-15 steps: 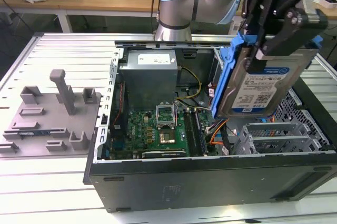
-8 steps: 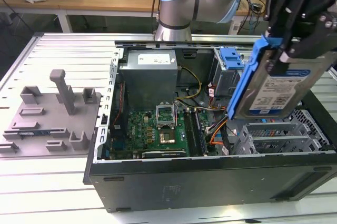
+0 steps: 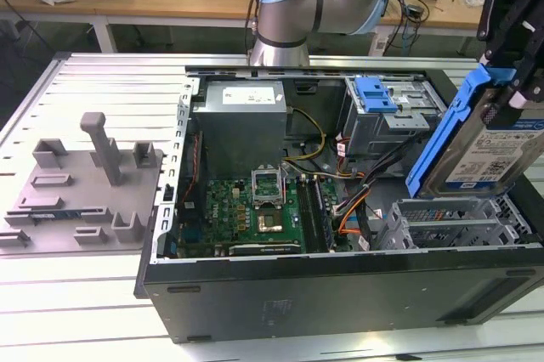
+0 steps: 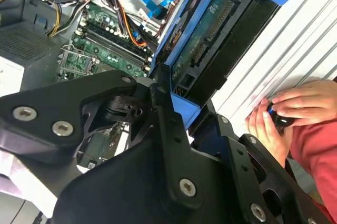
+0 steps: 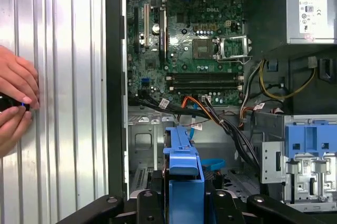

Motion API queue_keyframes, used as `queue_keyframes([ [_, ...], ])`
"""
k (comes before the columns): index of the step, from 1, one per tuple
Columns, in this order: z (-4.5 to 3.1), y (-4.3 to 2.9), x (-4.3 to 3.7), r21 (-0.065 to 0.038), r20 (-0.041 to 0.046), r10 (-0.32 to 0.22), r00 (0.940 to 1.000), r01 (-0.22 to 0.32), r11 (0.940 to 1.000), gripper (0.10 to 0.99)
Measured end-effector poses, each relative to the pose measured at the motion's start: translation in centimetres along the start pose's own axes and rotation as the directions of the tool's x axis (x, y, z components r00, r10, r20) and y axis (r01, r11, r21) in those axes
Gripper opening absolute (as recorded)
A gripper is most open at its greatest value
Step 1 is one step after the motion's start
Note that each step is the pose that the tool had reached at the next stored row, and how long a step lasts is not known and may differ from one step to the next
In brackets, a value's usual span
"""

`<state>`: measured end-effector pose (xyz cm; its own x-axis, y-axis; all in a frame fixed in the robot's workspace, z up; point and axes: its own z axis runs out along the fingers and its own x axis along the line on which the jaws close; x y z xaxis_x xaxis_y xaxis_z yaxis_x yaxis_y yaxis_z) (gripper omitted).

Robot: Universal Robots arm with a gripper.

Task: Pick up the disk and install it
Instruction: 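Insert the disk into the insertion slot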

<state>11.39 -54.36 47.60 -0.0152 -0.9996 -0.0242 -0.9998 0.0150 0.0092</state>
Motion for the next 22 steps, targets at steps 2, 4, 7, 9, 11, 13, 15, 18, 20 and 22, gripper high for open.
queue_keyframes([
  [2,0.00,-0.01,0.00,-0.001,0.0000,0.000,1.0000,0.000,1.0000,0.365],
  [4,0.01,0.00,0.00,-0.001,0.0001,0.000,1.0000,0.000,1.0000,0.365],
  [7,0.00,-0.01,0.00,-0.001,-0.0001,0.000,1.0000,0.000,1.0000,0.365],
  [9,0.01,0.00,0.00,-0.001,0.0000,0.000,1.0000,0.000,1.0000,0.365],
  [11,0.01,0.00,0.00,-0.001,0.0000,0.000,1.0000,0.000,1.0000,0.365],
  [13,0.02,0.00,0.00,-0.001,0.0000,0.000,1.0000,0.000,1.0000,0.365],
  [15,0.03,0.11,0.01,-0.001,0.0003,0.000,1.0000,0.000,1.0000,0.365],
  [18,0.06,0.17,0.00,-0.001,0.0001,-0.002,1.0000,0.002,1.0000,0.365],
  [20,0.12,0.18,0.01,-0.001,0.0000,-0.008,1.0000,0.008,1.0000,0.365],
  [22,0.18,0.18,0.01,-0.002,-0.0001,-0.018,0.9998,0.018,0.9998,0.365],
])
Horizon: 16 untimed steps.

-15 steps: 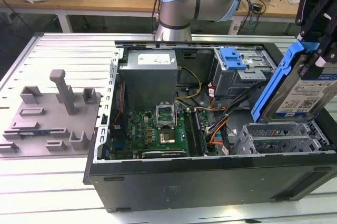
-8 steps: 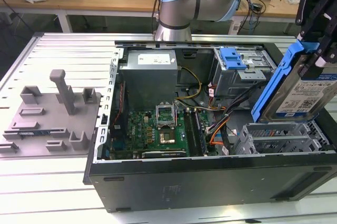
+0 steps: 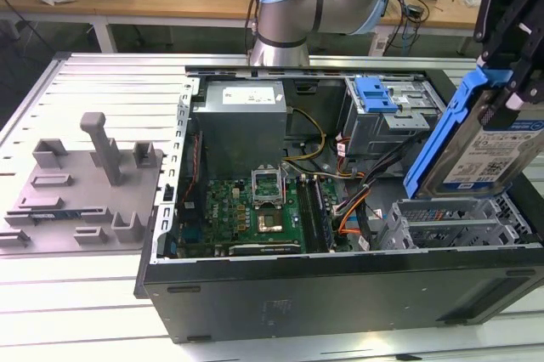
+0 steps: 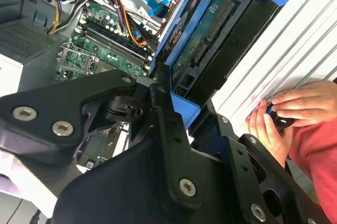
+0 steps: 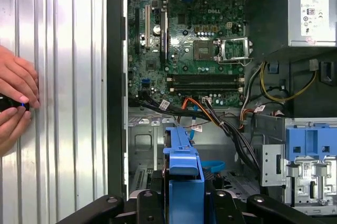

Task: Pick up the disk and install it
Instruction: 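Insert the disk into the insertion slot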

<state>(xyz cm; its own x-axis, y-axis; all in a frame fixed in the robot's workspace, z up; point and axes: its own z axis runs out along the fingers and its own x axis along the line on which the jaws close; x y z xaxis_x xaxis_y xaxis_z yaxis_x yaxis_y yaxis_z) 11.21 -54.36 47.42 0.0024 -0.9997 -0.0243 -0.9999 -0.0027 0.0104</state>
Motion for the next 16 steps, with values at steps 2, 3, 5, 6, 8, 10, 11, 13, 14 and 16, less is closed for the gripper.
queue_keyframes([
  [2,0.04,0.00,0.00,0.000,-0.0002,-0.014,0.9999,0.014,0.9999,0.365],
  [3,0.07,0.00,0.00,-0.001,-0.0003,-0.021,0.9998,0.021,0.9998,0.365],
  [5,0.11,0.00,0.01,-0.001,-0.0005,-0.035,0.9994,0.035,0.9994,0.365],
  [6,0.16,0.00,0.08,-0.001,-0.0003,-0.035,0.9994,0.035,0.9994,0.365],
  [8,0.26,-0.01,0.35,-0.001,-0.0004,-0.033,0.9995,0.033,0.9995,0.365],
  [10,0.36,-0.03,0.53,-0.001,-0.0002,-0.031,0.9995,0.031,0.9995,0.365],
  [11,0.38,-0.05,0.53,-0.001,-0.0003,-0.031,0.9995,0.031,0.9995,0.365],
  [13,0.45,-0.10,0.53,-0.001,-0.0003,-0.031,0.9995,0.031,0.9995,0.365],
  [14,0.52,-0.12,0.54,-0.001,-0.0003,-0.031,0.9995,0.031,0.9995,0.365],
  [16,0.62,-0.13,0.54,-0.001,-0.0004,-0.031,0.9995,0.031,0.9995,0.365],
])
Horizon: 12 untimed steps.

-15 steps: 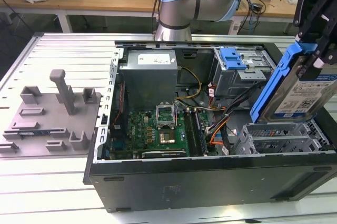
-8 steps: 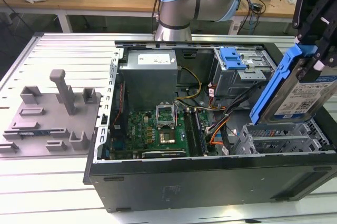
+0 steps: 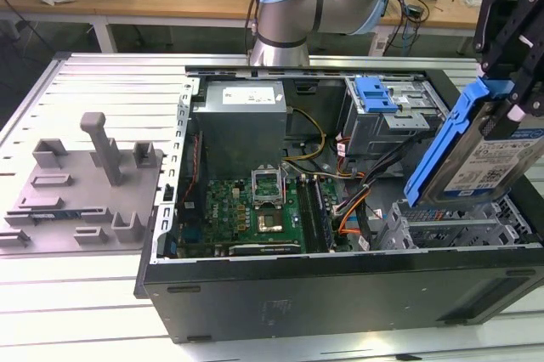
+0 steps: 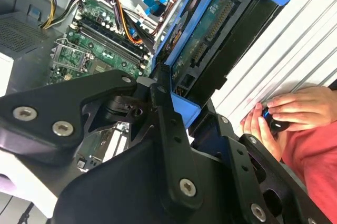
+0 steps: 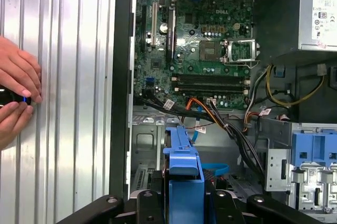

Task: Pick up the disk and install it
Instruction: 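Insert the disk into the insertion slot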

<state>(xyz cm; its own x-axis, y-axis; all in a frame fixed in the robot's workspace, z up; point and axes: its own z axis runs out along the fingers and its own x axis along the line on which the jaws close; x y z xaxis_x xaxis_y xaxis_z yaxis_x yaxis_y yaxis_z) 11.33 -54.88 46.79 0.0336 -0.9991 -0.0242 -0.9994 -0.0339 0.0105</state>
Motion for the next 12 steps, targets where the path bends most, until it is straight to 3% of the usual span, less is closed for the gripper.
queue_keyframes([
  [12,1.02,-0.01,0.13,0.000,0.0001,0.004,1.0000,-0.004,1.0000,0.365],
])
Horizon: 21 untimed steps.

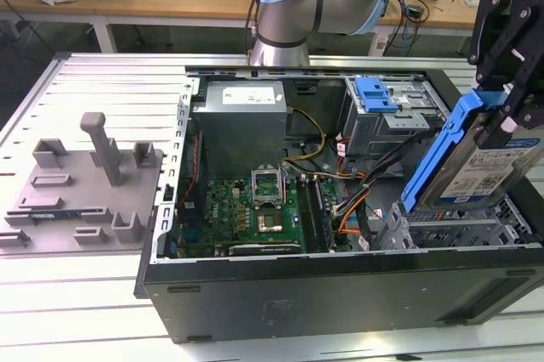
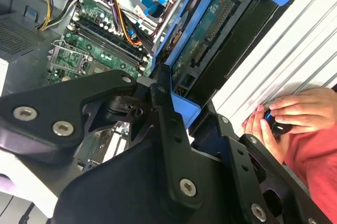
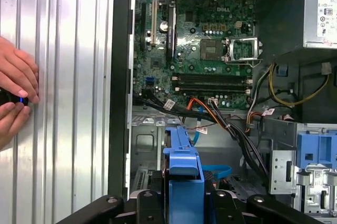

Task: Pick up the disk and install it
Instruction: 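Insert the disk into the insertion slot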

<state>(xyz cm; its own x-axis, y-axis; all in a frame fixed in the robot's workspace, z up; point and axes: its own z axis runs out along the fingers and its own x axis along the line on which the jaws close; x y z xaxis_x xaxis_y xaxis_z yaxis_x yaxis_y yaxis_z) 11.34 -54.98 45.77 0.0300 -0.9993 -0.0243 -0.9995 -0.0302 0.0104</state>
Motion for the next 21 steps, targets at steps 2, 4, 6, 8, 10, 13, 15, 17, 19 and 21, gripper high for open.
queue_keyframes([
  [2,0.09,0.00,0.04,0.000,-0.0001,0.001,1.0000,-0.001,1.0000,0.365],
  [4,0.15,-0.01,0.05,0.000,0.0000,0.001,1.0000,-0.001,1.0000,0.365],
  [6,0.22,-0.03,0.05,0.000,0.0000,0.003,1.0000,-0.003,1.0000,0.365],
  [8,0.29,-0.04,0.06,0.000,0.0001,0.006,1.0000,-0.006,1.0000,0.365],
  [10,0.35,-0.05,0.07,0.000,0.0001,0.008,1.0000,-0.008,1.0000,0.365],
  [13,0.45,-0.06,0.12,0.000,0.0000,0.013,0.9999,-0.013,0.9999,0.365],
  [15,0.57,-0.08,0.16,0.000,0.0003,0.018,0.9998,-0.018,0.9998,0.365],
  [17,0.65,-0.09,0.17,0.000,0.0001,0.021,0.9998,-0.021,0.9998,0.365],
  [19,0.80,-0.09,0.18,0.000,0.0002,0.023,0.9997,-0.023,0.9997,0.365],
  [21,0.97,-0.09,0.18,0.000,0.0003,0.025,0.9997,-0.025,0.9997,0.365],
])
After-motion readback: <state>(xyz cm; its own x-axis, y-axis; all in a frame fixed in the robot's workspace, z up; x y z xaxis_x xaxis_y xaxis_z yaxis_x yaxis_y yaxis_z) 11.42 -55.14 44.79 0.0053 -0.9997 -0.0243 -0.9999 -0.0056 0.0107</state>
